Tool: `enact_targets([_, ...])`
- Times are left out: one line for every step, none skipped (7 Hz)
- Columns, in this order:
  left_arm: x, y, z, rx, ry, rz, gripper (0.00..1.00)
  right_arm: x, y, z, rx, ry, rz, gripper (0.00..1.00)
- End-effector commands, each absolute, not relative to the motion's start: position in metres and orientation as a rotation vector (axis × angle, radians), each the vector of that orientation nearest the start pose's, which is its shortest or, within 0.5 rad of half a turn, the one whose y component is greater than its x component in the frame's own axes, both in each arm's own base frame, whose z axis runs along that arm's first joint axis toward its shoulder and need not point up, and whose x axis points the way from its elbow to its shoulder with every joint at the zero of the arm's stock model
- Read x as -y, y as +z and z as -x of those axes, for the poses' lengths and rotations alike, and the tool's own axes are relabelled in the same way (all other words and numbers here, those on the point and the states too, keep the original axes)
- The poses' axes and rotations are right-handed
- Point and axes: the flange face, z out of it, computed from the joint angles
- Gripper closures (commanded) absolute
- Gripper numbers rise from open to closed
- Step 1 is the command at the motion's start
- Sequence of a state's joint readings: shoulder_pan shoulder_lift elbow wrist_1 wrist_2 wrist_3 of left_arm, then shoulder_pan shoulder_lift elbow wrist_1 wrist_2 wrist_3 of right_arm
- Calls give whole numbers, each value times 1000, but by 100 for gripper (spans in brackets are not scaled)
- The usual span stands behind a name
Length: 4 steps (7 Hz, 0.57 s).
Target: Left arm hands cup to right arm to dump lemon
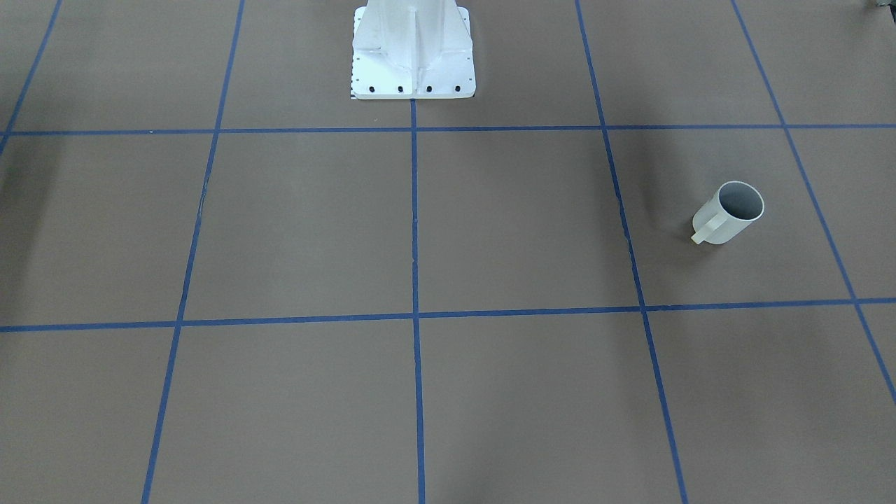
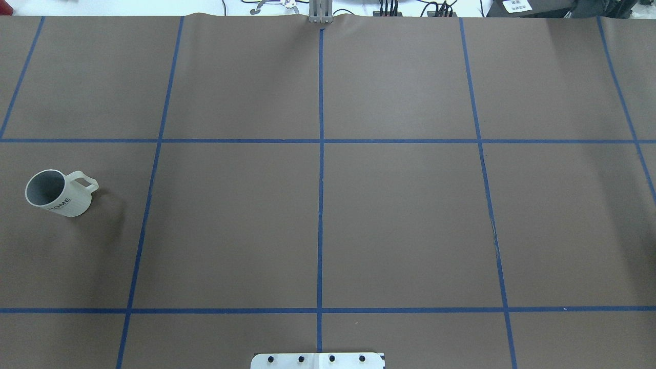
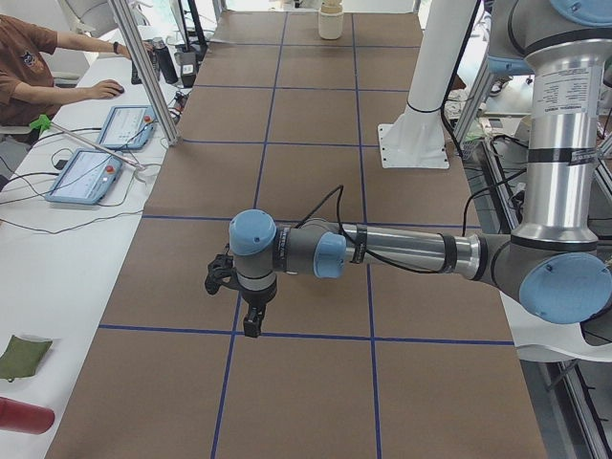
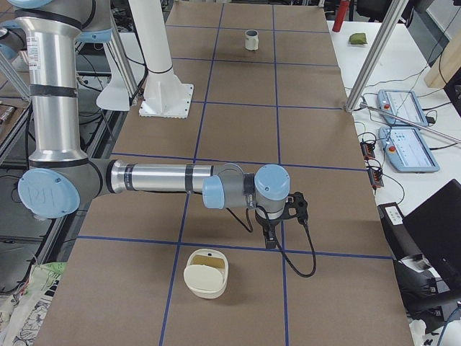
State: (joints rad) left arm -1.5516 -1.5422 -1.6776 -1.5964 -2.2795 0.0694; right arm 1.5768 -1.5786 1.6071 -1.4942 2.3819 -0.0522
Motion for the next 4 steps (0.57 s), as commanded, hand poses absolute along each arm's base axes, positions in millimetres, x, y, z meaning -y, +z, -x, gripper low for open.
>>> enact_targets([486,619,66,-700,111,-128,0,493,635,-64,806,-86,-122,0])
enact_targets([486,618,71,-693,101,-133,0,493,635,-64,805,-85,-121,0])
enact_targets([488,615,75,-698,94,-140,0,494,635,-64,805,-86,-124,0])
enact_targets([491,606,73,-689,95,-155,0,495,632,-64,804,-88,-128,0])
